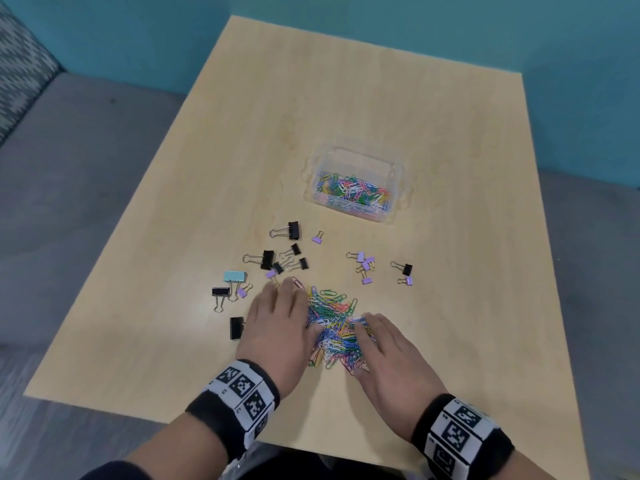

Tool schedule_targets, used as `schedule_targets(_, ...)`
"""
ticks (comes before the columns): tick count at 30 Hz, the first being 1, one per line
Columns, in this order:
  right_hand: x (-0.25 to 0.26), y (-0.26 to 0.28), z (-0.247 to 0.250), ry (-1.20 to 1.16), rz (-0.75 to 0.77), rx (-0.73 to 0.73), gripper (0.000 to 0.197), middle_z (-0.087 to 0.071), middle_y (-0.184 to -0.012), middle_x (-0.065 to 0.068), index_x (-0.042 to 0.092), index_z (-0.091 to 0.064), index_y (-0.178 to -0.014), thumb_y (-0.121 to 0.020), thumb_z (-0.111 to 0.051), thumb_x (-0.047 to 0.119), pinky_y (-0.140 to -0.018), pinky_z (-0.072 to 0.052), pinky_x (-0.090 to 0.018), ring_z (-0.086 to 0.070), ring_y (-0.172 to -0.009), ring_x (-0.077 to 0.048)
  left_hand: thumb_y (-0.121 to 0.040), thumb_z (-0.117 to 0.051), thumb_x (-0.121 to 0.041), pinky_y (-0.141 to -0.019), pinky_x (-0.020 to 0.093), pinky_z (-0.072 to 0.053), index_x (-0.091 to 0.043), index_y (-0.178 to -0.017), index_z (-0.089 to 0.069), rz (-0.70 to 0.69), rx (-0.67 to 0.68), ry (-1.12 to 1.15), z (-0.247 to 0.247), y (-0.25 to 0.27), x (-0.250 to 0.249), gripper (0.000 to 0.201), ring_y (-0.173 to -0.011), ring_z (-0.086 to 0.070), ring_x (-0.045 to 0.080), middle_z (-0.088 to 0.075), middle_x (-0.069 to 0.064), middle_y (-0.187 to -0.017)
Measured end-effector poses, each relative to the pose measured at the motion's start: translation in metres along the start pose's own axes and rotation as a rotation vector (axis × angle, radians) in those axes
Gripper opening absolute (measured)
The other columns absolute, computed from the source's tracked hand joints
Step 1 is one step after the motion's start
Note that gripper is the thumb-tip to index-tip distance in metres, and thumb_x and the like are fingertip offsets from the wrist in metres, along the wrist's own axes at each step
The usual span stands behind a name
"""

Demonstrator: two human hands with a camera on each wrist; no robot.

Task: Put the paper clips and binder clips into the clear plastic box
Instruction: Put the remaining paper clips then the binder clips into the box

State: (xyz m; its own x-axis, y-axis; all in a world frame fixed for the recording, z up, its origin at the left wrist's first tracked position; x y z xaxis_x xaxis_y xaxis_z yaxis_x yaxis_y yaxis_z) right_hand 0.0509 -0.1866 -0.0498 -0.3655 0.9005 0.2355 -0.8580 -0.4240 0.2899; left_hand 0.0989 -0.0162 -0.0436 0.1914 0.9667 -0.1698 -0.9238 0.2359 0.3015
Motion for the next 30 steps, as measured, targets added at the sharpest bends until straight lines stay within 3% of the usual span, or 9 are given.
schedule_targets(6, 0.006, 0.004, 0.001, -0.044, -0.014, -0.008, 0.061, -0.027, -0.151, -0.011, 0.012, -0.026, -0.145, -0.093, -0.034, 0.042, -0.108, -0.033, -0.042, -0.020, -0.141, -0.029, -0.090, -0.029, -0.052, -0.104, 0.046, -0.039, -0.013, -0.139, -0.039, -0.083, -0.020, 0.029, -0.003, 0.010, -0.014, 0.063, -0.131, -0.037, 0.034, -0.038, 0.012, -0.147)
schedule_targets(9, 0.005, -0.003, 0.007, -0.051, -0.054, -0.045, 0.062, -0.025, -0.152, -0.012, 0.012, -0.023, -0.146, -0.093, -0.040, 0.041, -0.110, -0.031, -0.043, -0.019, -0.142, -0.030, -0.093, -0.025, -0.052, -0.111, 0.045, -0.030, -0.012, -0.144, -0.028, -0.103, -0.039, 0.014, 0.002, -0.006, -0.021, 0.065, -0.140, -0.023, 0.033, -0.025, 0.015, -0.153)
schedule_targets(12, 0.008, -0.017, 0.006, -0.031, -0.102, -0.034, 0.067, -0.023, -0.154, -0.014, 0.012, -0.023, -0.146, -0.092, -0.045, 0.042, -0.111, -0.029, -0.046, -0.018, -0.143, -0.033, -0.097, -0.025, -0.049, -0.115, 0.041, -0.019, -0.013, -0.147, -0.018, -0.119, 0.043, -0.004, -0.006, -0.013, -0.021, 0.062, -0.143, -0.010, 0.030, -0.015, 0.013, -0.156)
schedule_targets(16, 0.020, -0.024, 0.006, -0.034, -0.032, -0.023, 0.062, -0.033, -0.150, -0.012, 0.011, -0.033, -0.142, -0.089, -0.044, 0.042, -0.106, -0.037, -0.047, -0.027, -0.140, -0.032, -0.093, -0.018, -0.042, -0.110, 0.041, -0.031, -0.014, -0.142, -0.028, -0.295, 0.082, 0.003, -0.021, 0.000, -0.024, 0.058, -0.140, -0.023, 0.027, -0.032, 0.010, -0.150)
schedule_targets(18, 0.020, -0.015, 0.011, -0.058, -0.005, -0.030, 0.057, -0.035, -0.148, -0.009, 0.015, -0.035, -0.140, -0.090, -0.046, 0.039, -0.104, -0.039, -0.044, -0.030, -0.138, -0.030, -0.090, -0.030, -0.041, -0.101, 0.043, -0.042, -0.014, -0.136, -0.036, -0.304, 0.054, 0.036, -0.018, 0.010, -0.019, 0.054, -0.134, -0.034, 0.028, -0.041, 0.009, -0.143)
schedule_targets(20, 0.006, -0.001, 0.017, -0.075, -0.105, -0.042, 0.058, -0.037, -0.143, -0.006, 0.019, -0.035, -0.138, -0.087, -0.053, 0.039, -0.093, -0.047, -0.043, -0.041, -0.124, -0.031, -0.084, -0.051, -0.043, -0.093, 0.046, -0.048, -0.014, -0.135, -0.039, -0.236, 0.031, 0.073, -0.012, 0.019, -0.011, 0.060, -0.126, -0.040, 0.031, -0.043, 0.010, -0.141)
schedule_targets(23, -0.008, 0.014, 0.011, -0.070, -0.279, 0.047, 0.076, -0.035, -0.138, -0.004, 0.025, -0.023, -0.144, -0.081, -0.057, 0.049, -0.083, -0.049, -0.040, -0.043, -0.107, -0.029, -0.076, -0.063, -0.048, -0.096, 0.045, -0.045, -0.019, -0.142, -0.029, -0.162, 0.069, 0.083, -0.013, 0.021, -0.003, 0.079, -0.122, -0.035, 0.030, -0.034, 0.008, -0.145)
schedule_targets(26, -0.001, 0.002, 0.007, -0.081, -0.251, 0.050, 0.083, -0.034, -0.137, -0.003, 0.028, -0.019, -0.145, -0.078, -0.062, 0.048, -0.084, -0.048, -0.040, -0.041, -0.105, -0.028, -0.075, -0.063, -0.046, -0.093, 0.042, -0.045, -0.021, -0.144, -0.026, -0.180, 0.053, 0.077, -0.010, 0.005, -0.013, 0.082, -0.115, -0.032, 0.027, -0.036, 0.005, -0.141)
schedule_targets(30, 0.014, -0.031, 0.013, -0.122, -0.185, 0.003, 0.069, -0.041, -0.132, -0.006, 0.023, -0.032, -0.141, -0.082, -0.065, 0.035, -0.082, -0.049, -0.039, -0.040, -0.104, -0.028, -0.077, -0.065, -0.037, -0.082, 0.037, -0.049, -0.021, -0.137, -0.037, -0.209, 0.035, 0.076, -0.005, -0.012, -0.028, 0.068, -0.105, -0.038, 0.026, -0.044, 0.004, -0.124)
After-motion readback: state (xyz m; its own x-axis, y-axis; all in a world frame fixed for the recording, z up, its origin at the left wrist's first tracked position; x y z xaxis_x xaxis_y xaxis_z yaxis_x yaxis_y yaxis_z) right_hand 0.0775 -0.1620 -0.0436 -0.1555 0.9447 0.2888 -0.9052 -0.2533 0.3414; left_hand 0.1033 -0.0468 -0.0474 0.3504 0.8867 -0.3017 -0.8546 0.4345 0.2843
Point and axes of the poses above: each hand's wrist, its own y-axis away from the middle knuckle, its own z-axis out of the back of the hand, x = y × z, the point moved 7 cm from there along -y, towards the middle knuckle
